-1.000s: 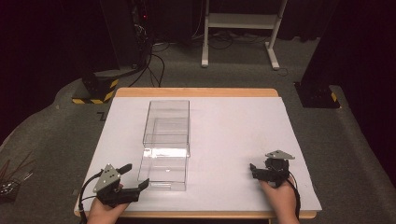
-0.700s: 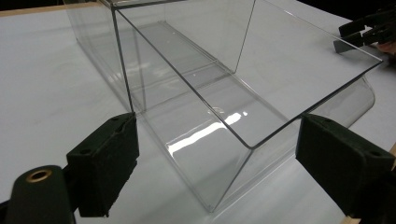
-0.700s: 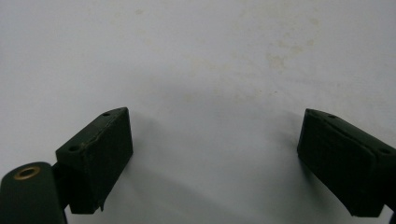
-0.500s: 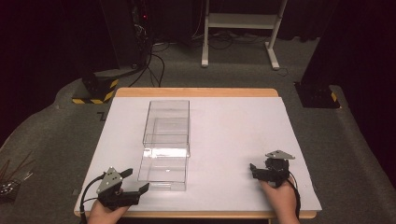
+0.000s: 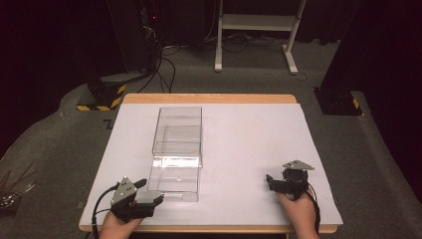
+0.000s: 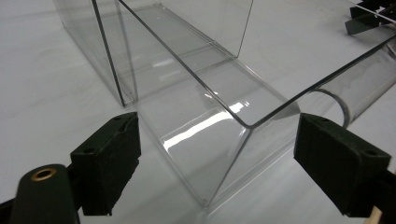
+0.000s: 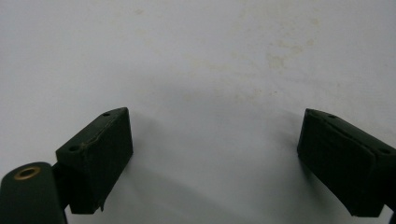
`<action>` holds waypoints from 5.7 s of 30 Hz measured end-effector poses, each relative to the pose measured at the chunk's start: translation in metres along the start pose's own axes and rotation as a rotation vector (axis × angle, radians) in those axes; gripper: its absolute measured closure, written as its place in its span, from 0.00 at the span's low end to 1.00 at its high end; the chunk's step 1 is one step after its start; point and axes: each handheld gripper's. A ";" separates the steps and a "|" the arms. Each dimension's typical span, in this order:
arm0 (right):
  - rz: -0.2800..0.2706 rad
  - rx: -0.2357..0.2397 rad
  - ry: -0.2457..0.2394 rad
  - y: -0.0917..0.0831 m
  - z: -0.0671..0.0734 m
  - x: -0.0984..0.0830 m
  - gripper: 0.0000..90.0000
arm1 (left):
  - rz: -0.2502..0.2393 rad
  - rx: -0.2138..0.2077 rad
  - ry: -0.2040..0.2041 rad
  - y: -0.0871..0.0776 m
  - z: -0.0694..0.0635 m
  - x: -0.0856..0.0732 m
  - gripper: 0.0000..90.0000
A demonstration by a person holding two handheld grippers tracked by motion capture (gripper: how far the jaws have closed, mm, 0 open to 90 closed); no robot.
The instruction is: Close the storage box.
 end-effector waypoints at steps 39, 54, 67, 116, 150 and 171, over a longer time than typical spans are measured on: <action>0.000 0.000 0.000 0.000 0.000 0.000 0.11 | -0.028 0.048 -0.052 0.026 0.014 0.011 0.23; -0.001 0.000 -0.001 0.000 0.000 0.000 0.11 | 0.012 0.058 -0.094 0.038 0.024 0.012 0.10; -0.001 0.000 -0.001 0.000 0.000 0.000 0.11 | 0.010 0.073 -0.106 0.052 0.033 0.022 0.09; 0.000 0.002 0.001 0.000 0.000 0.000 0.11 | -0.005 0.188 -0.180 0.081 0.072 0.042 0.15; 0.000 0.003 0.001 0.000 0.000 0.000 0.11 | 0.087 0.117 -0.157 0.049 0.068 0.019 0.20; 0.002 0.001 0.003 0.000 0.000 0.000 0.11 | 0.181 0.252 -0.147 -0.004 0.088 -0.019 0.20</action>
Point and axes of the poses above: each handheld gripper's, and its own axes: y roughly forward along the jaws, x roughly out of its top, z roughly to its left, and after that the axes turned 11 degrees about -x, right-handed
